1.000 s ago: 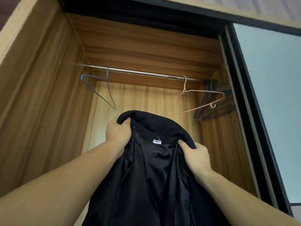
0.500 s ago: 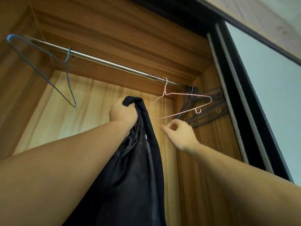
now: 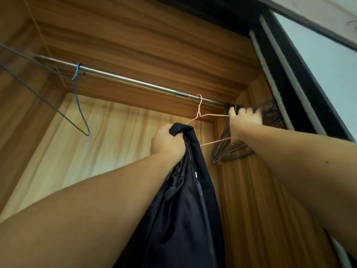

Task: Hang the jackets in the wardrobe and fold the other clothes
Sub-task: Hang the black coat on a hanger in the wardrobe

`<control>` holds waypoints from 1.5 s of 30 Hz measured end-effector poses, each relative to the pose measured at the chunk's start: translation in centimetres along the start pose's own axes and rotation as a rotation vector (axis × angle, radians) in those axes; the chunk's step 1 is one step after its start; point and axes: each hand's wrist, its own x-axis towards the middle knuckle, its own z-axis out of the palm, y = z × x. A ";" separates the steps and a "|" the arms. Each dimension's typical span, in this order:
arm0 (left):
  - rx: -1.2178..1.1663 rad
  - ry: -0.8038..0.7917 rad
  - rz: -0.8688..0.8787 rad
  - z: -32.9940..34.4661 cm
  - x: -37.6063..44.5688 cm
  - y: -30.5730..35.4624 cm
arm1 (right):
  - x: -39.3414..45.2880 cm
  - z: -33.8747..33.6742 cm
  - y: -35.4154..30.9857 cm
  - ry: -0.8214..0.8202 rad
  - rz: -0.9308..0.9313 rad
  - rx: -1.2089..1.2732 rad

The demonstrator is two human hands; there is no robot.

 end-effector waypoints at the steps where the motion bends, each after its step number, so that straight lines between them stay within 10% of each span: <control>1: -0.003 0.004 0.000 -0.1 -0.2 -0.2 | 0.1 -0.3 0.0 -0.005 -0.012 0.026; 6: -0.027 0.015 -0.008 -1.7 -0.8 -1.4 | -0.6 -1.8 -0.7 0.070 -0.166 0.137; 13: -0.010 0.020 -0.031 -5.2 -1.3 -2.1 | -0.5 -2.9 -2.9 -0.218 -0.031 0.387; 26: -0.042 0.011 -0.079 -10.9 -2.8 -2.1 | -4.6 -2.4 -4.0 -0.192 0.241 0.949; 35: -0.011 -0.051 -0.079 -15.3 -6.1 -0.9 | -17.6 -0.6 -11.9 -0.720 0.490 1.693; 45: 0.102 -0.159 -0.095 -18.8 -12.9 4.8 | -25.2 -6.8 -7.6 -0.839 0.308 1.662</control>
